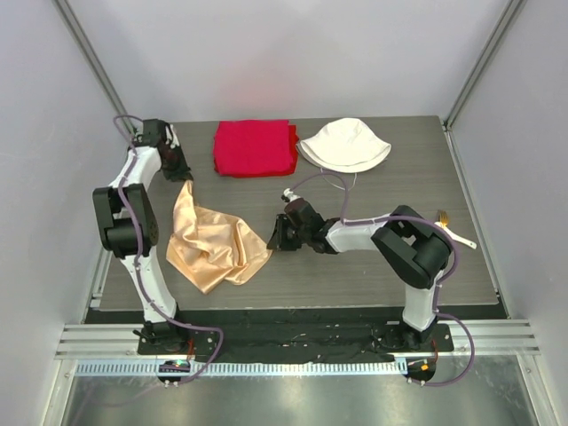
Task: Fold the napkin into a case and place the utensils inside
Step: Pick up the crumpled napkin from the corner of the board, then flatten out the crumpled napkin at the center of the board.
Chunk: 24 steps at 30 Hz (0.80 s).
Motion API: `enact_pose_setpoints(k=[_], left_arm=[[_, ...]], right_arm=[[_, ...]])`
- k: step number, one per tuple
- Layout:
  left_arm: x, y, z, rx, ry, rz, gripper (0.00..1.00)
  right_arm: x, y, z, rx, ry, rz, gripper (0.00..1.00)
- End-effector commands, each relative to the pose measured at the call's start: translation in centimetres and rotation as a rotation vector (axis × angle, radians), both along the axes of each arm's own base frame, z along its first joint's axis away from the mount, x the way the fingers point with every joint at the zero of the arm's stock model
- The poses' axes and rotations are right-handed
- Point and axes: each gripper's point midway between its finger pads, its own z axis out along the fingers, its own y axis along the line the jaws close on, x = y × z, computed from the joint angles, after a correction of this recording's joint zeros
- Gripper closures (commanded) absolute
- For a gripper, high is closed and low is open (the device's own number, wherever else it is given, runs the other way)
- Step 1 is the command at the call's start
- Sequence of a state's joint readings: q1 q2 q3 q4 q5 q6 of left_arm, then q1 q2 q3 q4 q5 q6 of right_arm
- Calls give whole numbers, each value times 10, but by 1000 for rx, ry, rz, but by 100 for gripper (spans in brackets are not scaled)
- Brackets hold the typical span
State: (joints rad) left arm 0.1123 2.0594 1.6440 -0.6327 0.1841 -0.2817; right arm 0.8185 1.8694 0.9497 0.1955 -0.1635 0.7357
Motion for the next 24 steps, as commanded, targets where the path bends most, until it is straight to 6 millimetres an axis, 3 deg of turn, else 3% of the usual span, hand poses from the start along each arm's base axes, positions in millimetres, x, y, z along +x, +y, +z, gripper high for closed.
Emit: enact_pose_setpoints(k=[1,3,4,5,6,7,9,10,13,14,15,16,18,20,21,22,23,24], left_arm=[[0,-12,85,-62,-162,20,100],[-4,-19,109,-100,-216,19,100],[-8,-21,136,-103,-289,14,100],[-11,-23,155,-116,-334,24,100],[-14,-25,171,-122,-375,21,100],[-22,-27,207,-123,-467,21,100],[-33,-34,241,-160,-554,11,100],[-49,-39,277,-168,-648,-3,100],[-71,-53,331,-219,-832,-61,100],[-91,-58,363,-226,-942,-86,100],[-101,-64,378,-248,-993,-112,100],[-111,-68,391,-261,-1038,-130,100],[-142,-76,431,-268,-1172,-171,100],[-175,-91,459,-305,-1250,-255,100],[-189,-97,475,-315,-1301,-295,100],[-202,-105,482,-346,-1308,-344,100],[-213,-109,489,-351,-1323,-371,100],[-231,-114,499,-354,-1349,-398,100]], right_arm=[[-17,-18,-41,-125,65,-1,93],[-1,-23,-30,-166,-7,-36,99],[0,-32,-28,-216,-14,-43,99],[14,-37,-6,-225,-88,-57,99],[20,-54,0,-309,-108,-92,99],[26,-59,15,-322,-144,-106,99],[42,-84,57,-389,-254,-159,99],[46,-95,71,-415,-288,-176,99],[53,-133,129,-463,-399,-242,99],[55,-142,151,-460,-439,-274,99],[54,-159,163,-496,-461,-287,99],[50,-170,196,-465,-528,-326,99],[43,-186,231,-471,-598,-341,99],[32,-207,283,-428,-694,-394,99],[26,-215,298,-424,-719,-403,99],[20,-223,314,-428,-758,-397,99],[8,-231,351,-354,-822,-410,99],[-2,-235,365,-330,-850,-391,99]])
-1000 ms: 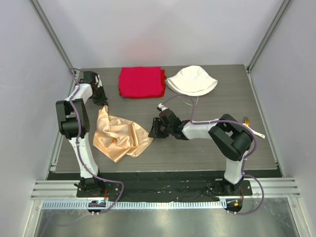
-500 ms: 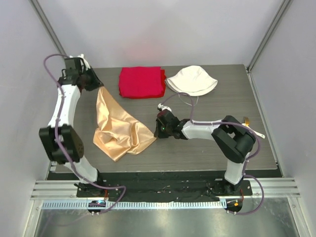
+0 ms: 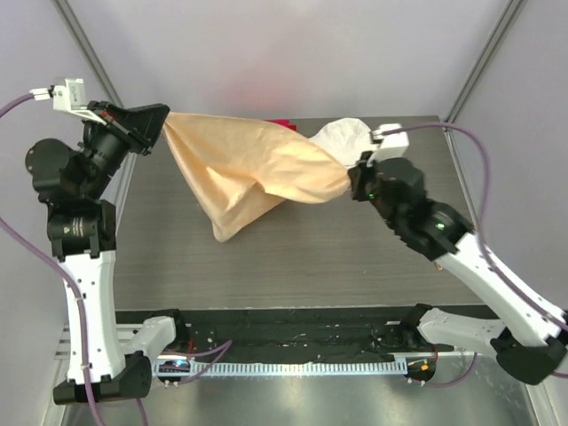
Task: Fold the napkin into a case and place the utensils inside
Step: Flatten out the crumpled napkin at the center of the board.
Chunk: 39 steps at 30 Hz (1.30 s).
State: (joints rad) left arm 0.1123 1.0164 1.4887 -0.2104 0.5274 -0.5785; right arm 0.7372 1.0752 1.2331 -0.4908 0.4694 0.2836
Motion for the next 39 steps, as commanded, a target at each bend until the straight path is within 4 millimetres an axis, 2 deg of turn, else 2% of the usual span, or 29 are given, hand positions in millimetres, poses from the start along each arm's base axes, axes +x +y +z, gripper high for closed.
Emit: enact_pose_setpoints(k=[1,2,3,4,5,8,9,11,13,17,18,19,20,21,22,23,24,25,26,27,29,30,31,33,34,36,37,38,39], left_arm=[[-63,-32,53,28,-180,-188,100],[-75,-35,58,31,-205,-195,100],[-96,-37,66,42,-248,-198,100],[-109,-39,71,50,-271,-194,100],[-118,-39,74,66,-281,-189,100],[-141,-43,77,92,-282,-191,100],[-143,-42,78,90,-285,-183,100],[-141,-39,75,68,-246,-158,100],[-129,-31,69,47,-209,-106,100],[-74,-16,31,-20,-46,-33,100],[-52,-14,8,-38,22,-26,100],[-39,-11,-4,-50,58,-12,100],[-16,-9,-25,-66,124,-10,99],[-3,-8,-33,-81,136,-9,99],[12,-8,-58,-87,192,-15,100],[25,-7,-70,-95,216,-11,99],[45,-4,-86,-106,251,3,99],[61,2,-102,-108,267,33,99],[73,5,-110,-114,273,47,99],[92,9,-130,-116,306,64,100],[116,15,-143,-108,288,93,99],[129,17,-156,-110,303,103,99],[149,19,-182,-115,350,110,99],[172,18,-200,-126,361,95,100],[190,17,-230,-143,423,86,100],[208,10,-236,-185,414,46,99],[217,10,-249,-194,435,36,100],[232,9,-272,-202,463,34,100],[241,9,-280,-227,480,33,100]], right_arm=[[-37,-44,77,-50,-163,22,99],[-55,-53,109,7,-235,55,99],[-65,-60,117,8,-247,68,99],[-76,-67,130,23,-275,84,99],[-93,-79,152,55,-332,100,99],[-120,-102,179,105,-392,99,99],[-127,-108,181,117,-398,100,99],[-130,-114,182,146,-390,72,99],[-115,-119,167,113,-334,-16,99],[-76,-118,125,5,-197,-192,99],[-67,-114,121,-8,-190,-218,99],[-53,-105,111,-49,-161,-235,99],[-43,-98,103,-73,-143,-243,99],[-32,-91,102,-74,-146,-252,99],[-22,-89,97,-97,-139,-265,99],[-3,-76,83,-125,-100,-252,99],[10,-74,82,-113,-99,-260,99],[32,-94,74,-119,-76,-327,99],[54,-82,56,-115,-28,-271,99],[73,-85,53,-97,-32,-283,99],[100,-94,45,-96,-30,-311,99],[124,-91,20,-128,28,-321,99],[135,-88,12,-129,40,-318,99],[164,-79,-11,-159,52,-289,99],[173,-76,-21,-174,58,-285,99],[189,-75,-29,-169,54,-282,99],[200,-70,-50,-184,89,-268,99],[207,-68,-52,-182,87,-257,99],[215,-64,-57,-188,84,-241,99]])
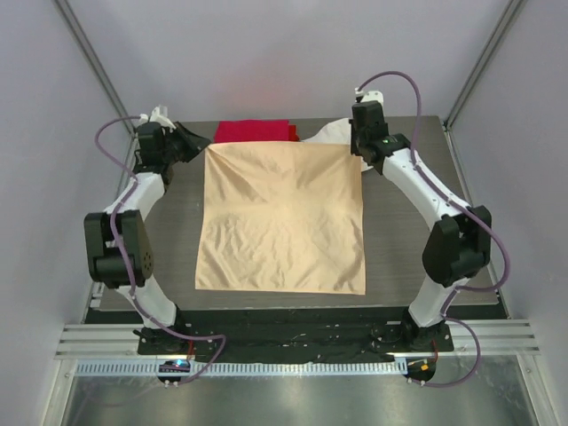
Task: Fold the napkin into a case and place the utensils inside
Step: Flatten out the crumpled napkin at the center of the board.
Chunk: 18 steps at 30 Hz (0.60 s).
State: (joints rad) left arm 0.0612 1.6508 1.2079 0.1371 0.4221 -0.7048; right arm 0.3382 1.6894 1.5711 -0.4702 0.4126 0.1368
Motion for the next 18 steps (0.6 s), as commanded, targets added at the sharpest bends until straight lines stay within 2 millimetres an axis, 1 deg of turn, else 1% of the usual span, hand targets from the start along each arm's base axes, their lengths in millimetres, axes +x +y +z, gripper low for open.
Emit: enact_pose_setpoints(k=[1,2,3,4,5,6,7,10,12,13,14,15,16,18], left_arm=[[50,-1,8,-73,-122,-6,100],[59,-3,-18,-89,-80,-18,100],[64,-7,-16,-103,-92,-42,100],[67,-9,-22,-125,-72,-46,100],[70,-9,-34,-133,-52,-48,100],[71,-11,-33,-136,-69,-56,100],[72,-11,-35,-129,-70,-53,99],[72,-5,-34,-106,-71,-24,100],[71,-4,-24,-104,-85,-25,100],[69,-5,-23,-99,-80,-27,100],[67,-5,-20,-95,-82,-27,100],[64,-4,-11,-89,-93,-24,100],[60,-3,-15,-82,-64,-15,100],[56,2,-15,-46,-45,4,100]], right_arm=[[47,16,14,26,-108,53,99],[51,16,12,24,-103,51,99],[53,18,7,23,-91,58,99],[55,20,0,23,-78,68,99],[54,21,-6,20,-67,71,99],[54,20,-9,16,-62,73,99],[53,20,-14,9,-52,77,99],[50,18,-18,2,-45,75,99],[48,18,-16,9,-50,75,99],[45,18,-18,12,-44,74,99],[43,19,-14,22,-51,78,99],[40,18,-13,29,-50,80,99],[37,19,-16,39,-41,76,99],[27,18,-13,49,-34,79,99]])
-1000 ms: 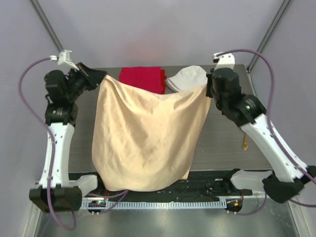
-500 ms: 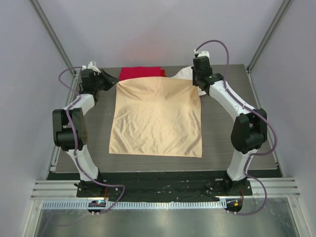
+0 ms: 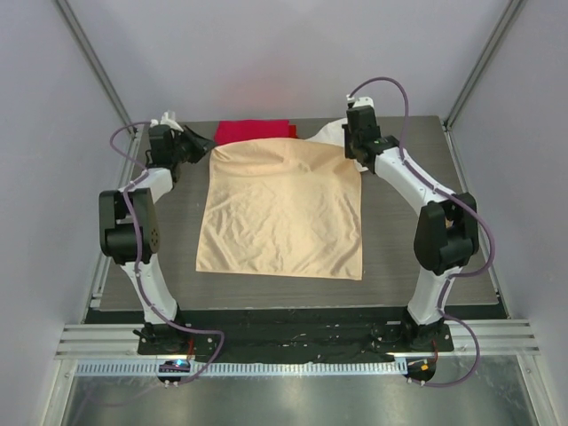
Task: Fold the napkin into a case and place the utensils inside
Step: Flatten out the crumpled napkin at the center of the board.
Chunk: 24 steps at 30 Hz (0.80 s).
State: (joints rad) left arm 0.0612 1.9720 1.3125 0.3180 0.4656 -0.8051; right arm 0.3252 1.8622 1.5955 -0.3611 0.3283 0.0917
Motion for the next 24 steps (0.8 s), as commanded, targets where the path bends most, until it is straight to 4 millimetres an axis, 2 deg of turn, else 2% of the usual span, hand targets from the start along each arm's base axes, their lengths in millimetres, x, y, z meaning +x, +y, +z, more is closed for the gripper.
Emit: enact_pose_setpoints(k=[1,3,4,6,16,19,23,24], left_arm=[[-8,8,61,67,-99,23,100],[-13,9,60,79,-85,25,100],[-16,11,63,79,-79,31,100],[-22,13,56,84,-32,50,100],[-39,12,47,61,57,54,100],[-41,9,52,44,51,45,100],[-49,10,57,53,63,54,100],[-53,11,58,53,78,58,100]], right_arm=[[-17,-3,35,59,-70,-5,99],[-25,-4,40,73,-76,-5,99],[-29,-6,37,70,-67,-8,99],[-35,-9,39,69,-64,-18,99],[-55,-12,33,81,-31,-12,99],[-56,-11,37,88,-39,-9,99],[-64,-10,53,120,-61,-1,99],[-67,-10,51,127,-52,-2,99]])
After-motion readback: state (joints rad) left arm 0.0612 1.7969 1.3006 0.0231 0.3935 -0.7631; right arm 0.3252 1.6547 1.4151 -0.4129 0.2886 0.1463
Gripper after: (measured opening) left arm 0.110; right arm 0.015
